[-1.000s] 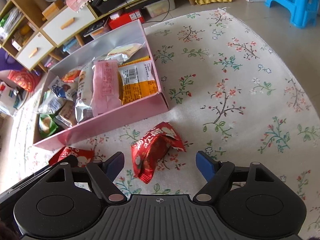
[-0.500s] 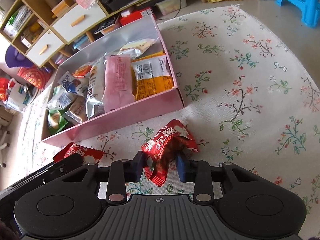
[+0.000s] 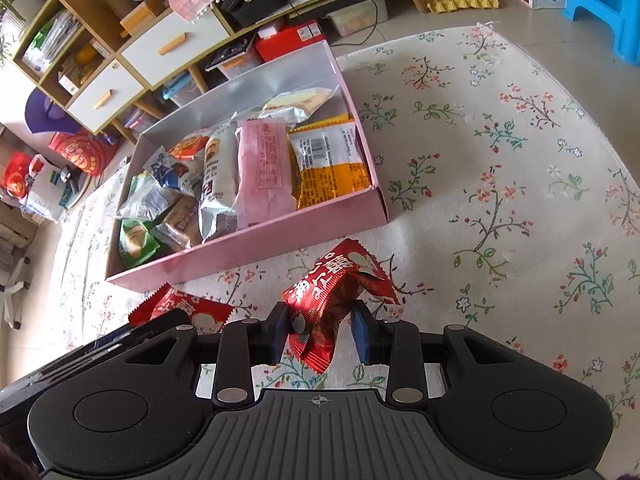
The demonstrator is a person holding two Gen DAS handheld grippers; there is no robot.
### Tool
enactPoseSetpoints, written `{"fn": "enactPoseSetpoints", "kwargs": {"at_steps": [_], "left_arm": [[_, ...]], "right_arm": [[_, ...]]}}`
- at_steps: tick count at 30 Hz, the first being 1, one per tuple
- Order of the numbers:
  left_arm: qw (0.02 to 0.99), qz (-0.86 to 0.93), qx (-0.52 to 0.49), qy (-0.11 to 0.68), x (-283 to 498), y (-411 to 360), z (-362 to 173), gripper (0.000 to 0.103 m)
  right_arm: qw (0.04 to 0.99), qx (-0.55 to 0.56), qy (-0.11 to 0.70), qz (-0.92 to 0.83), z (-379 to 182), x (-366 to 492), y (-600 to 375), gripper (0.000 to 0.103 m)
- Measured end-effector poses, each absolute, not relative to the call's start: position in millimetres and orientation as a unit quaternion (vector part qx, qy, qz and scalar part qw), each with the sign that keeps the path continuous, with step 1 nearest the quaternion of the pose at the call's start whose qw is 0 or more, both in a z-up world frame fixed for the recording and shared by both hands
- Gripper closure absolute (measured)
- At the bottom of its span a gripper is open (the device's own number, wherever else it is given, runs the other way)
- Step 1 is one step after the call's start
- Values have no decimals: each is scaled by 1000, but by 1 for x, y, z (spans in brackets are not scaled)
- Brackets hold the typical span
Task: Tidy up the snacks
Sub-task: 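Grasp a red candy pack with the right tool while the left tool grasps another red pack, then carry both red packs over the pink box and open both tools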
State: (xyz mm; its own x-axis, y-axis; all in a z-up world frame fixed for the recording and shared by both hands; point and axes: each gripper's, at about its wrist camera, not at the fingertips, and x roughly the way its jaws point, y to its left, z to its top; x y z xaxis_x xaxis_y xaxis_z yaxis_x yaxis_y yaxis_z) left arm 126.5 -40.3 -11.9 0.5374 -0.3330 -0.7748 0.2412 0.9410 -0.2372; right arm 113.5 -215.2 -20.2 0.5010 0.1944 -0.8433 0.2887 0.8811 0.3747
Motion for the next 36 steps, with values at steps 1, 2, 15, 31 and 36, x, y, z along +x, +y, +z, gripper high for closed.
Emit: {"fn": "enactPoseSetpoints", "kwargs": {"at_steps": [1, 2, 15, 31, 36], "left_arm": [[875, -165, -52, 451, 126, -40, -11, 63], [876, -167, -53, 450, 126, -40, -9, 63], [883, -161, -85, 432, 131, -26, 4, 63], [892, -150, -116, 410, 138, -6, 15, 63], [894, -154, -112, 407, 137, -7, 15, 63]], "right_arm": [[832, 243, 498, -27, -19, 113, -215, 71], [833, 244, 495, -27, -17, 113, -216, 71], [835, 257, 486, -28, -4, 111, -223, 71], [842, 242, 481, -23, 0, 109, -219, 71], [844, 236, 481, -9, 3, 110, -214, 71]]}}
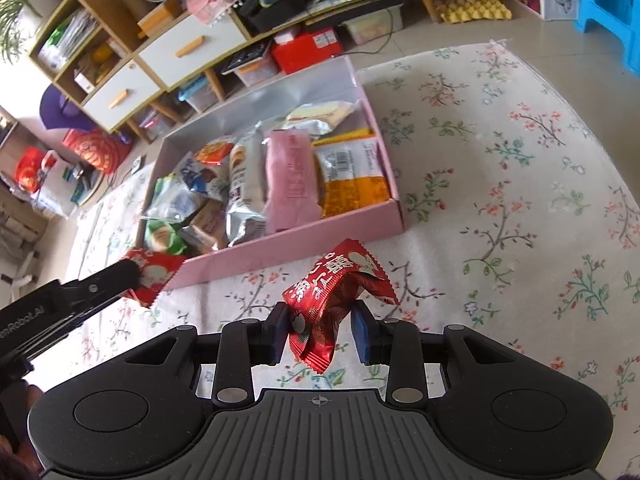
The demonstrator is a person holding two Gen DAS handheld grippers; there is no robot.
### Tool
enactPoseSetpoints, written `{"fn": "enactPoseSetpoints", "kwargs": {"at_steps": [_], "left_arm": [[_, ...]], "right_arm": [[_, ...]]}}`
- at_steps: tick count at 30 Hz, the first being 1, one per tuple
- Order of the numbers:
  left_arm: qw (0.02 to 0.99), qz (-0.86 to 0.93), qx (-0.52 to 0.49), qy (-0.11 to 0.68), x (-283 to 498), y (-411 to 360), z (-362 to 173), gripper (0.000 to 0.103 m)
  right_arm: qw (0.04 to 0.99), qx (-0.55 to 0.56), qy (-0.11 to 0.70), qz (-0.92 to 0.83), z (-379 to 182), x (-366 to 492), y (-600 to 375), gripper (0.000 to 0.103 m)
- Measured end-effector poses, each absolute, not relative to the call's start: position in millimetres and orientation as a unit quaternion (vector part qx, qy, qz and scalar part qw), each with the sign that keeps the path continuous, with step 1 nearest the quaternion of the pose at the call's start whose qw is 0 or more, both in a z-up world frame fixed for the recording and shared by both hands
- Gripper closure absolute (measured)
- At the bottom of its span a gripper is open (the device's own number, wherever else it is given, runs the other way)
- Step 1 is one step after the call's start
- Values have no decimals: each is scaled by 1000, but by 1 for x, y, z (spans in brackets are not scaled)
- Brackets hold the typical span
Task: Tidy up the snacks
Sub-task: 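Carry both red packs over the pink box and open both tools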
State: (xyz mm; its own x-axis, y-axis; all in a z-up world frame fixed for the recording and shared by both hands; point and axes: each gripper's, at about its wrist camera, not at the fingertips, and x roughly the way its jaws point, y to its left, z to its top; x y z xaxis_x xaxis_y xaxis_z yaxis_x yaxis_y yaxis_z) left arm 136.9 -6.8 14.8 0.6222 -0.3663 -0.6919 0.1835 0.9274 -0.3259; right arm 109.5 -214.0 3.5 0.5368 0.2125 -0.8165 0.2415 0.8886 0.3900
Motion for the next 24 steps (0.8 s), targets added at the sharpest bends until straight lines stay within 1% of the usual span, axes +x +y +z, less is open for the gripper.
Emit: {"fn": "enactPoseSetpoints", "kwargs": {"at_steps": [3, 7, 11, 16, 21, 24], "left_arm": [[898, -149, -110, 400, 141, -4, 19, 63], [910, -136, -119, 372, 157, 8, 33, 63], [918, -129, -137, 350, 173, 17, 39, 63], [910, -138, -162, 355, 192, 9, 34, 63], [912, -147, -155, 351, 209, -2, 28, 63], [908, -156, -161, 354, 220, -6, 22, 63]], "right_arm": [[848, 250, 467, -15, 12, 112, -227, 71], [852, 262, 451, -43, 21, 122, -252, 71], [851, 266, 450, -44, 22, 141, -269, 71], [857, 262, 442, -30, 26, 164, -272, 71], [864, 240, 441, -28, 24, 192, -267, 71], [862, 252, 439, -16, 21, 209, -268, 71]]}}
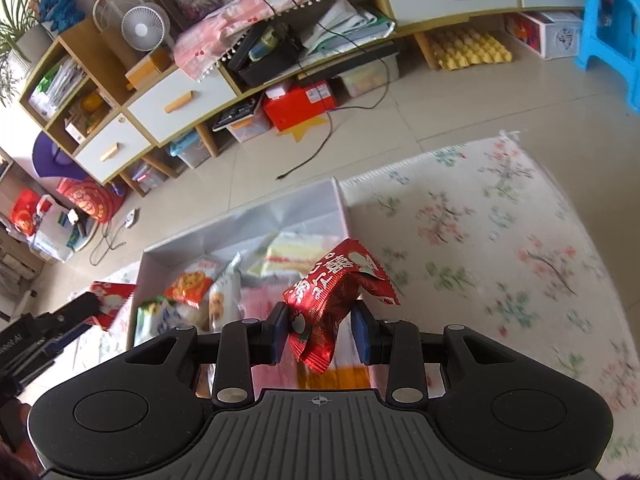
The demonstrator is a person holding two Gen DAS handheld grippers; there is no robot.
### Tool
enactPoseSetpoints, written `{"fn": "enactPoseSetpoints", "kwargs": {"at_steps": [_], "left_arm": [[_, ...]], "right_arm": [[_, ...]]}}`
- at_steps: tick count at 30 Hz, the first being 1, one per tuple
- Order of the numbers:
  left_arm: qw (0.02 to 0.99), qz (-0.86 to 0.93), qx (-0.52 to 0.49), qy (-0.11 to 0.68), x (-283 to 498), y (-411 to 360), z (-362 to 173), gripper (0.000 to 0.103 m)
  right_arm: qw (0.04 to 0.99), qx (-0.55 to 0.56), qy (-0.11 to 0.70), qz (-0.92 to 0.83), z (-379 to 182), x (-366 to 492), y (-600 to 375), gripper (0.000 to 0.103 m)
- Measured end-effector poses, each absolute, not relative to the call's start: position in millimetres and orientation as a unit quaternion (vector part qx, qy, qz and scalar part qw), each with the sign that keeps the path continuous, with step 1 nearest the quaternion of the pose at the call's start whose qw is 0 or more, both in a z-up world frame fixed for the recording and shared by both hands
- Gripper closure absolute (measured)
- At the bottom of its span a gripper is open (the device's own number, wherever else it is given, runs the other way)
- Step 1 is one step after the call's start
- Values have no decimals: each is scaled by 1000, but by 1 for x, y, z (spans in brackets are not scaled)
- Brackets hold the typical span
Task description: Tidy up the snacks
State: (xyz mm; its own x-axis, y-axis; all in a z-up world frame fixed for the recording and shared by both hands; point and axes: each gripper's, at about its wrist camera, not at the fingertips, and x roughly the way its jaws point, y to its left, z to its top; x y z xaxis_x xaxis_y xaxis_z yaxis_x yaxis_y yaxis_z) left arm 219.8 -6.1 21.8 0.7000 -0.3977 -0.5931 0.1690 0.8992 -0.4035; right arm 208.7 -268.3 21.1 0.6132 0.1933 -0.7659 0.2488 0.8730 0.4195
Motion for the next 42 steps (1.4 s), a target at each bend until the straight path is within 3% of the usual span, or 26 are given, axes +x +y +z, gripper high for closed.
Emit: {"fn": "enactPoseSetpoints", "kwargs": {"at_steps": [11, 12, 13, 15, 23, 28, 34, 42], "left_arm": [[902, -141, -195, 359, 234, -10, 10, 62], [901, -143, -203, 356, 233, -8, 10, 56], [900, -145, -207, 355, 232, -6, 10, 49], [902, -141, -202, 353, 230, -4, 10, 46], [905, -135, -189, 357, 220, 0, 25, 46], [915, -118, -155, 353, 201, -6, 36, 37], [925, -85, -103, 355, 168, -11, 44, 36], [939, -54, -34, 338, 115, -12, 64, 31]], "right_arm": [[881, 250, 401, 25, 22, 242, -221, 67], [884, 252, 393, 24, 22, 241, -218, 63], [885, 251, 392, 27, 20, 241, -216, 53], [886, 235, 400, 23, 20, 242, -213, 48], [882, 228, 411, 9, 37, 227, -217, 48], [877, 215, 428, 13, 47, 208, -206, 47], [887, 153, 436, 5, 59, 168, -175, 44], [886, 171, 431, 5, 75, 112, -174, 44]]}}
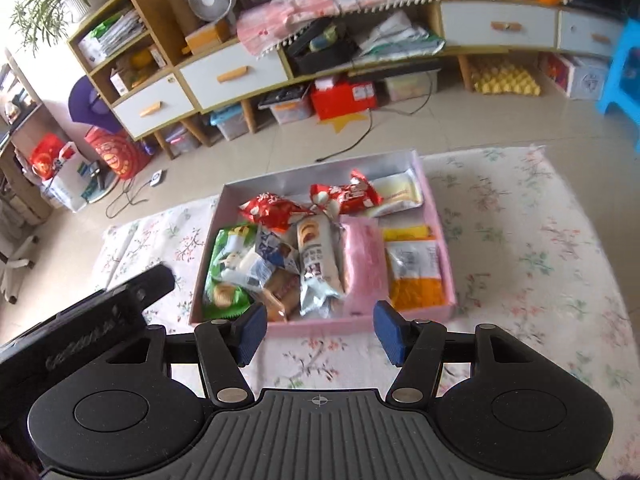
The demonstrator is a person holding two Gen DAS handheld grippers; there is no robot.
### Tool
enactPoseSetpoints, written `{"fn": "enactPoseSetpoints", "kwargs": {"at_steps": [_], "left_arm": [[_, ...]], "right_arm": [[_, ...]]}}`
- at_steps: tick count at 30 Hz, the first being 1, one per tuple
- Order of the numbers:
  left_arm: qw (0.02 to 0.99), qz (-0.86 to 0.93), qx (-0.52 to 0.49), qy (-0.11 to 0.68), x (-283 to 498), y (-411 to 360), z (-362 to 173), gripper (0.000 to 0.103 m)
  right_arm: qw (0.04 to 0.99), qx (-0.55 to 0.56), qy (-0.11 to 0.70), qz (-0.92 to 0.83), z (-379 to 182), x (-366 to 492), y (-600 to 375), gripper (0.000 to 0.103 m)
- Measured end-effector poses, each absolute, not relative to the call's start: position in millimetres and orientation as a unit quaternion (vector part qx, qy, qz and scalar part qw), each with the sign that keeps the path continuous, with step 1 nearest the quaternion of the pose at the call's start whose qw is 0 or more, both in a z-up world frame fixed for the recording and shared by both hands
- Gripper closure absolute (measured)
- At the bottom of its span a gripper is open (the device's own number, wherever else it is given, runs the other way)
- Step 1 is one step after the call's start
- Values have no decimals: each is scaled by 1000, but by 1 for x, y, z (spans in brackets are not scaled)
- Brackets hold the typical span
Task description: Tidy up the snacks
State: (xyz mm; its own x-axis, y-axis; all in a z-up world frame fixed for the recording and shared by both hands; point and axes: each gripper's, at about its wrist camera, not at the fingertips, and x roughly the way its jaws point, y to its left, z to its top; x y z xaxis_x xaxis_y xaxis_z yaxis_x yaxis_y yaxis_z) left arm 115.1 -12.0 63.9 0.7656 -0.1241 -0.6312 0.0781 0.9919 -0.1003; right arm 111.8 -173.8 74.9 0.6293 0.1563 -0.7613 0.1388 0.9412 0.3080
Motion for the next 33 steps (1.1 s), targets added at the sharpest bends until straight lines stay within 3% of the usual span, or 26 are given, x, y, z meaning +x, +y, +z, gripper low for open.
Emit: {"fn": "enactPoseSetpoints", "kwargs": {"at_steps": [8, 11, 18, 20, 27, 33], "left_arm": [[947, -77, 5, 311, 50, -22, 66, 31], [951, -84, 10, 296, 31, -21, 64, 26], [953, -78, 34, 289, 28, -27, 54, 26], [951, -72, 35, 298, 33, -27, 49, 26], [946, -72, 23, 315, 36, -23, 41, 26], [943, -67, 21, 325, 31, -21, 35, 19]], "right_arm": [[908, 169, 384, 17, 97, 20, -163, 43], [909, 161, 383, 27, 92, -4, -163, 43], [924, 103, 369, 25, 89, -29, -148, 43], [931, 77, 357, 9, 84, -29, -142, 37], [923, 92, 373, 21, 74, -19, -145, 37], [922, 90, 375, 15, 68, -17, -149, 22]]}}
